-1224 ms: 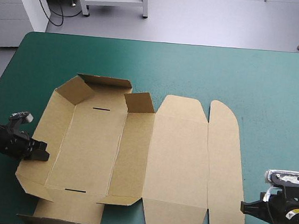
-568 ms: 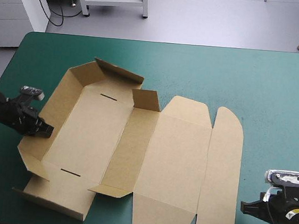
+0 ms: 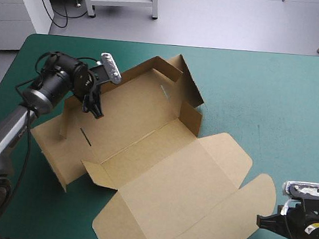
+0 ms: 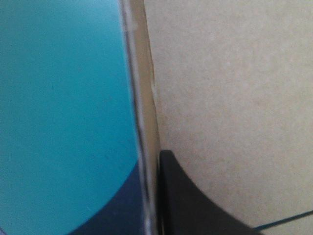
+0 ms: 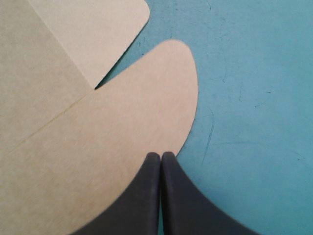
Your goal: Fold the box
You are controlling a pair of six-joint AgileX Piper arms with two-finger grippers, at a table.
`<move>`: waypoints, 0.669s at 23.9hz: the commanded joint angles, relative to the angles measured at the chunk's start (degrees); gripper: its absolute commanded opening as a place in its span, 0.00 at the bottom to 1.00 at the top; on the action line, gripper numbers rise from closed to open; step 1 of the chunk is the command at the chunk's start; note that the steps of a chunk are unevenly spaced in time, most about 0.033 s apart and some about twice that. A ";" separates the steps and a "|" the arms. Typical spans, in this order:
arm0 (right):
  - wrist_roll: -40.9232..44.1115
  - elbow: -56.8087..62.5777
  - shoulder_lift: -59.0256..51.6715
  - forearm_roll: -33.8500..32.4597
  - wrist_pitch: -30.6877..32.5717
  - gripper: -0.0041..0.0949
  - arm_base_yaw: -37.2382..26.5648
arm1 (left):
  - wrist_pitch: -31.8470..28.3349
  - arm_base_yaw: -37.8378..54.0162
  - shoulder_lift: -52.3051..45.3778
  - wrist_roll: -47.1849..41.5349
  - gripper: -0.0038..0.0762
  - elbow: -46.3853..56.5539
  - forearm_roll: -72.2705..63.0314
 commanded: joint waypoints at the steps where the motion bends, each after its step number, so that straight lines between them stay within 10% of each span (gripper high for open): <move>1: -0.61 -1.41 0.20 0.78 -2.81 0.02 0.09 | -8.57 -5.28 -1.93 -0.19 0.04 -2.48 6.41; 16: -0.61 -1.41 0.20 0.78 -2.81 0.02 0.09 | -19.74 -25.53 -1.93 7.14 0.04 -2.48 10.27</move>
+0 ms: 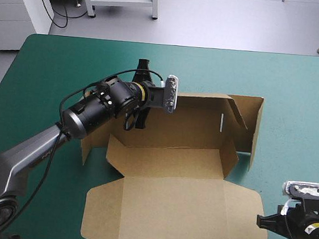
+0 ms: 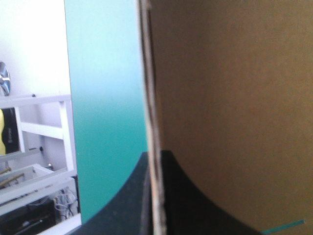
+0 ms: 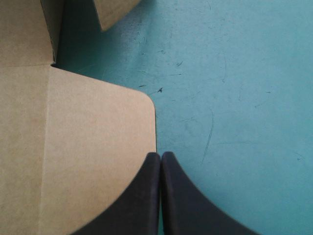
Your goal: Fold the box
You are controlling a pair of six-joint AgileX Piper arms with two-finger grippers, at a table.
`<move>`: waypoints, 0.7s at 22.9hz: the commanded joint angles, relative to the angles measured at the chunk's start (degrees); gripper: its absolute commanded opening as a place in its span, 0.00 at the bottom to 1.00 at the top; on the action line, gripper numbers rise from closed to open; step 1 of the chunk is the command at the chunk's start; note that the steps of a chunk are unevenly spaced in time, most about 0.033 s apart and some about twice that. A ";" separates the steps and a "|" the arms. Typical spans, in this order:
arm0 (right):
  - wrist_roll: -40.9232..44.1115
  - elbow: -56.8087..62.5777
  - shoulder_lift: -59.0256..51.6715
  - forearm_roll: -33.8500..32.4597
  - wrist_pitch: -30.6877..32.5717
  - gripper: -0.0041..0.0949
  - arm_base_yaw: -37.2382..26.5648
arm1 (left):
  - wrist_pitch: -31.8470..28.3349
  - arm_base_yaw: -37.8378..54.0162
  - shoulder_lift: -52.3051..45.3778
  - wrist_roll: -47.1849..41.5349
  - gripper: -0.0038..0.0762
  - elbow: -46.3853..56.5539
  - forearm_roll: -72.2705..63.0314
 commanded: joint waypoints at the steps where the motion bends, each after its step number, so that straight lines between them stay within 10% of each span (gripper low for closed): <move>1: -0.61 -1.41 0.20 0.78 -2.81 0.02 0.09 | -5.15 -5.56 -2.53 -4.14 0.04 -1.97 5.31; 10: -0.61 -1.41 0.20 0.78 -2.81 0.02 0.09 | -7.22 -17.84 -2.53 -41.91 0.04 7.75 47.17; 16: -0.61 -1.41 0.20 0.78 -2.81 0.02 0.09 | 1.62 -22.98 -2.53 -64.75 0.04 15.79 69.77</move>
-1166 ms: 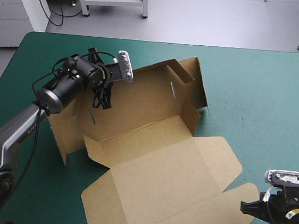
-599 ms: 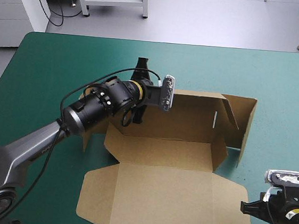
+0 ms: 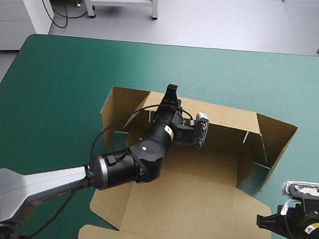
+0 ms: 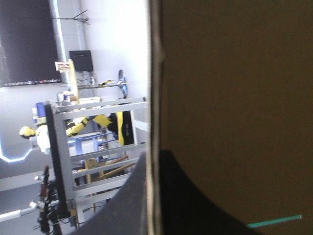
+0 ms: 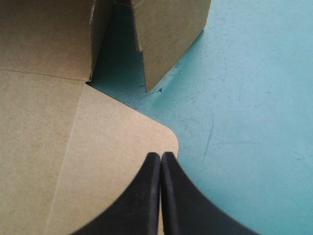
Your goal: Fold the box
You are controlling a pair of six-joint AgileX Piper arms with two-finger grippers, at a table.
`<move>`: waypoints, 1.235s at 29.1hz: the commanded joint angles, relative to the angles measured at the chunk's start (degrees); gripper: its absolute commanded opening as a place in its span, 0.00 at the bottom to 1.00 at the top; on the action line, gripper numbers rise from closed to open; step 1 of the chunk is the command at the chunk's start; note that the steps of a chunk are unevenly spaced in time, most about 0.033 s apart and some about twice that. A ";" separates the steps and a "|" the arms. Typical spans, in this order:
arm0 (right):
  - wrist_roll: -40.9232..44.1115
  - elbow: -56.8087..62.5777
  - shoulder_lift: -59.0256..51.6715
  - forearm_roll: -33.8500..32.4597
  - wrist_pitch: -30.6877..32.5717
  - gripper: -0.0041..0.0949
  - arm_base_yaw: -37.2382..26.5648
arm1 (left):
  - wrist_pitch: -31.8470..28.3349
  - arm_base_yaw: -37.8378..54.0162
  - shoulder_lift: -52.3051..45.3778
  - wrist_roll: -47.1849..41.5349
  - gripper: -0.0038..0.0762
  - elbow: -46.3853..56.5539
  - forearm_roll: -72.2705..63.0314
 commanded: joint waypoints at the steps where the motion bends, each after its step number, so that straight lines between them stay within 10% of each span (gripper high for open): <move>1: -0.61 -1.41 0.20 0.78 -2.81 0.02 0.09 | 5.32 -3.04 -2.59 -13.39 0.04 2.59 15.32; 11: -1.01 -1.41 0.20 0.78 -2.81 0.02 0.09 | 16.51 -5.13 -2.59 -20.05 0.04 9.23 19.31; 28: -1.01 -1.41 0.20 0.78 -2.81 0.04 0.09 | 17.55 -5.61 -2.71 -20.05 0.04 9.23 16.06; 36: -1.01 -1.41 0.20 0.78 -2.81 0.52 0.09 | 17.55 -5.61 -2.71 -20.05 0.04 9.23 16.06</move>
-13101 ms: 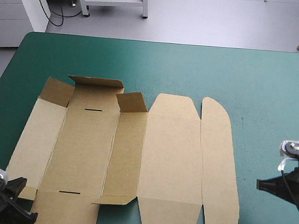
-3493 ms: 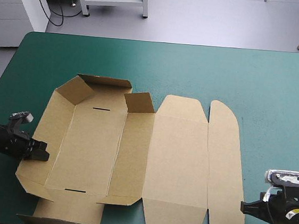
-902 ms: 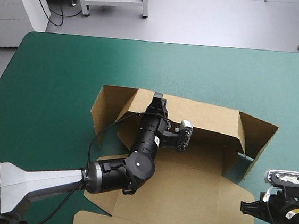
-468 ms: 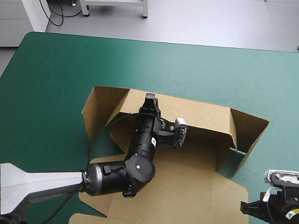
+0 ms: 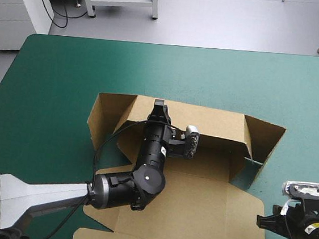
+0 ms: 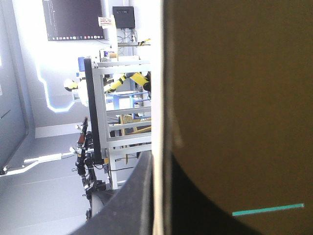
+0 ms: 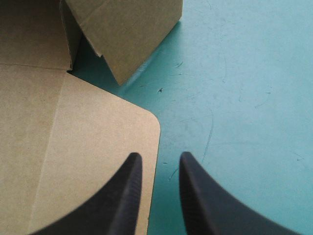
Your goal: Fold the box
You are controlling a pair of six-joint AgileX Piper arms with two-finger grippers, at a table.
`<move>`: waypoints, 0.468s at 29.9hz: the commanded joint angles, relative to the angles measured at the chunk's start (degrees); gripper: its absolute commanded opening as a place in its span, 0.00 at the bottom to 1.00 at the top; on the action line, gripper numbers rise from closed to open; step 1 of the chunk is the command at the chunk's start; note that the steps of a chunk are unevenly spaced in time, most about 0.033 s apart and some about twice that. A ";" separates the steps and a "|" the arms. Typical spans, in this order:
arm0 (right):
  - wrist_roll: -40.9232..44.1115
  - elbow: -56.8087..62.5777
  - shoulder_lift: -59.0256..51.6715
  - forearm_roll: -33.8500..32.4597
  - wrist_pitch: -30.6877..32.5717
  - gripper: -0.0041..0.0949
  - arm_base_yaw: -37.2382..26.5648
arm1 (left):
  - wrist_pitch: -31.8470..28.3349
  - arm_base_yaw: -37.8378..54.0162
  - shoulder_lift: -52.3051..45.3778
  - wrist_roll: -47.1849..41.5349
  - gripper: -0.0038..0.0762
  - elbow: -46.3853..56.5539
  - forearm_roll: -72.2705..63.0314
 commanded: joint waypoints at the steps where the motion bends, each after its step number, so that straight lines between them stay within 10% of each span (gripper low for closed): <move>1: -0.62 -1.41 0.20 0.72 -2.81 0.60 0.09 | 1.99 -0.22 -2.44 -0.79 0.04 -1.03 1.63; 5: -0.62 -1.41 0.20 0.72 -2.81 0.78 0.09 | 1.99 -0.22 -2.44 -0.79 0.04 -1.03 1.63; 14: -0.38 -1.41 0.20 1.48 -2.81 0.73 0.09 | 1.99 -0.22 -2.44 -0.79 0.04 -1.03 1.63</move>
